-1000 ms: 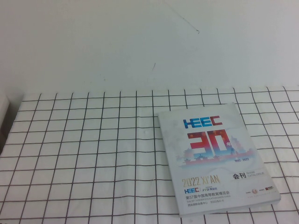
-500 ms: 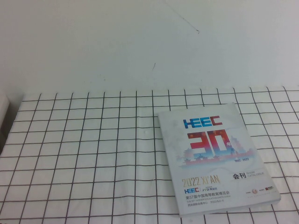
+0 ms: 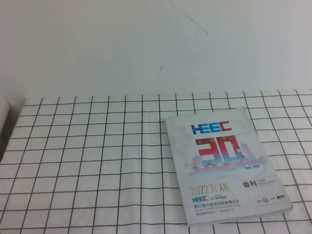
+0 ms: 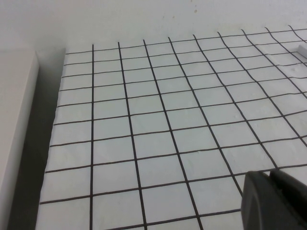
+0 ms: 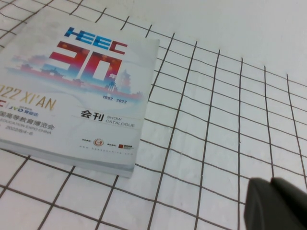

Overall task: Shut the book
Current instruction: 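Close the open booklet and leave it lying on the table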

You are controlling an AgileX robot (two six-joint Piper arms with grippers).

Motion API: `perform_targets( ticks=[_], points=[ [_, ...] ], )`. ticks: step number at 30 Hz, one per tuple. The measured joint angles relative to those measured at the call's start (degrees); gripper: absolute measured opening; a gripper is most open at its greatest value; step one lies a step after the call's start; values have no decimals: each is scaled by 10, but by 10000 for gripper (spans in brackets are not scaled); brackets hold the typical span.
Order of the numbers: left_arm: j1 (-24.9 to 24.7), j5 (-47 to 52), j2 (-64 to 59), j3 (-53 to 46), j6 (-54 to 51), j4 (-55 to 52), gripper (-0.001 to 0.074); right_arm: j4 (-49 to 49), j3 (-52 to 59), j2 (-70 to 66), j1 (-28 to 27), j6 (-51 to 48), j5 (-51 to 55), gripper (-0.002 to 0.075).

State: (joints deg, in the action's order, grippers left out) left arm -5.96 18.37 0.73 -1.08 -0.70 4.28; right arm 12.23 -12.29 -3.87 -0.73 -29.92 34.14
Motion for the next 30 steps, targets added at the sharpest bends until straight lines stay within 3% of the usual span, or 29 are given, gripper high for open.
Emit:
perform_targets(
  ticks=[7, 13, 18, 26, 30],
  points=[
    [0, 1, 0, 1, 0, -1, -3, -58, 64, 46, -28, 24, -42, -3],
    [0, 2, 0, 1, 0, -1, -3, -126, 128, 45, -58, 209, -111, -3],
    [0, 2, 1, 1, 0, -1, -3, -166, 131, 45, -58, 277, -129, -3],
    [0, 3, 1, 1, -2, -1, -3, -173, 132, 45, 32, 299, -132, -3],
    [0, 3, 1, 1, -2, -1, -3, -173, 132, 45, 30, 306, -132, -3]
  ],
)
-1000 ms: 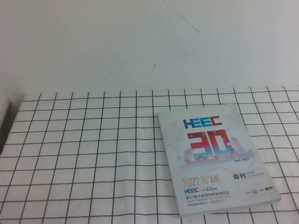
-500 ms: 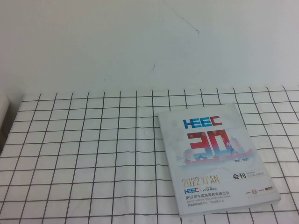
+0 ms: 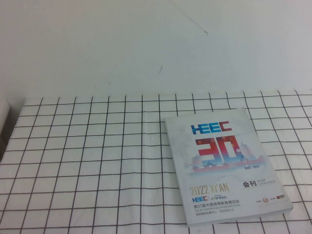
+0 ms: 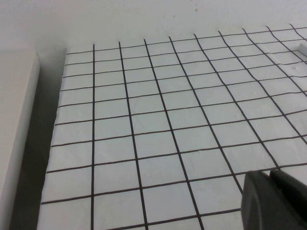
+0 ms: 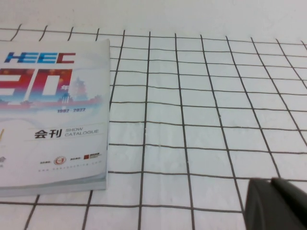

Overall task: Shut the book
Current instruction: 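Close the open booklet and leave it lying on the table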

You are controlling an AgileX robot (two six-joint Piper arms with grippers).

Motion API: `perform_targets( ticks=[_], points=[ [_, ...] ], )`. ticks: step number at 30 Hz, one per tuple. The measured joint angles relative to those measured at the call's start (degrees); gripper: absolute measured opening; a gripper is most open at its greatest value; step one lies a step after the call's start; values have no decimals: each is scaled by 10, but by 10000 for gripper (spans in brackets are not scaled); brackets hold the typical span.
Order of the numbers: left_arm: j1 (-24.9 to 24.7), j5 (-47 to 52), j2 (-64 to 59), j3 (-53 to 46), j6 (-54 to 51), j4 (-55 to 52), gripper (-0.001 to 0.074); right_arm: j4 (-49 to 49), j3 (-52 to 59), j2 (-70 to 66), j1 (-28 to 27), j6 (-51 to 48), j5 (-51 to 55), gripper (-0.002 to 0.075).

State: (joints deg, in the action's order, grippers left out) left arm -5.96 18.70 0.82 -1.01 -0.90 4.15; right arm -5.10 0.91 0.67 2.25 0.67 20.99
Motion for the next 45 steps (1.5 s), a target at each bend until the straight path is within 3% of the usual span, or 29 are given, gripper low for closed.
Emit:
perform_targets(
  ticks=[11, 45],
  points=[
    [0, 0, 0, 0, 0, 0, -3, -5, 0, 0, -43, 6, 0, -3],
    [0, 0, 0, 0, 2, 0, -3, -6, 0, 0, -45, 11, 0, -3]
  ],
)
